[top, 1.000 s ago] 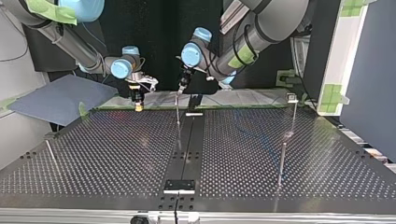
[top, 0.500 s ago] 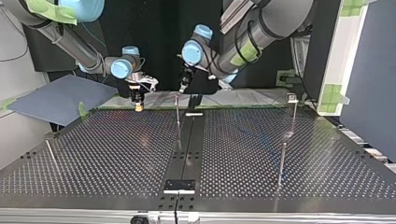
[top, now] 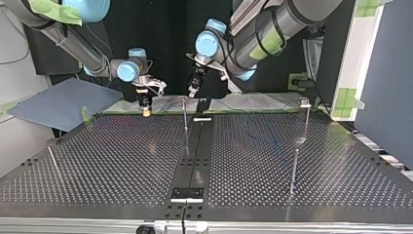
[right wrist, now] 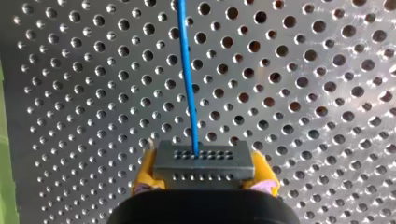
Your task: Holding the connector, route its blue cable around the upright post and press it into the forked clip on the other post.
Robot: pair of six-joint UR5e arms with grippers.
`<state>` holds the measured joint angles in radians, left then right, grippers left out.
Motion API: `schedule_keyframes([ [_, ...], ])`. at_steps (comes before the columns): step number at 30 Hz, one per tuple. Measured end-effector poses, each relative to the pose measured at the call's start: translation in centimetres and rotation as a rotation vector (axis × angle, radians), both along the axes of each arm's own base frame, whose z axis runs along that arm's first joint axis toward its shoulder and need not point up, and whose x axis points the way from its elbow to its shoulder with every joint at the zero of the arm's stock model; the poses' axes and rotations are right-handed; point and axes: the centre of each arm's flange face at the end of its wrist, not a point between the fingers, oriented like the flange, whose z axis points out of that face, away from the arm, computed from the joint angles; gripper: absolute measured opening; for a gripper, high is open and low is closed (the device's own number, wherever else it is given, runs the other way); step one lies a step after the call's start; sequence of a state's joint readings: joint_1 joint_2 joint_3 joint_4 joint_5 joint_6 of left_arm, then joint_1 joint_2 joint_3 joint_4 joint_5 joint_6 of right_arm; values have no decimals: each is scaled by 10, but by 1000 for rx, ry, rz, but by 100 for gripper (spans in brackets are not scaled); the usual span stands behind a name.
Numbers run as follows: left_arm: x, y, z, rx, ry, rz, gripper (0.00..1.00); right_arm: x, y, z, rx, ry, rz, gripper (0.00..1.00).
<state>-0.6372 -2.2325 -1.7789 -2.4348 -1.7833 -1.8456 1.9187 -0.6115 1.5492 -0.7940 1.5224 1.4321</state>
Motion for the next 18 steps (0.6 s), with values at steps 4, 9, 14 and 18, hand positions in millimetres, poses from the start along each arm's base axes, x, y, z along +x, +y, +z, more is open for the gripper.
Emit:
schedule_keyframes([
  [4,-8,7,12,-50,-2,2,98,2,1,0,0,-1,3,36],
  [9,-23,17,23,-46,1,20,98,3,2,0,2,0,5,36],
  [14,-36,27,36,-19,-39,37,98,3,2,0,2,0,5,36],
  [18,-47,34,48,-12,-77,36,98,3,2,0,0,-1,6,36],
])
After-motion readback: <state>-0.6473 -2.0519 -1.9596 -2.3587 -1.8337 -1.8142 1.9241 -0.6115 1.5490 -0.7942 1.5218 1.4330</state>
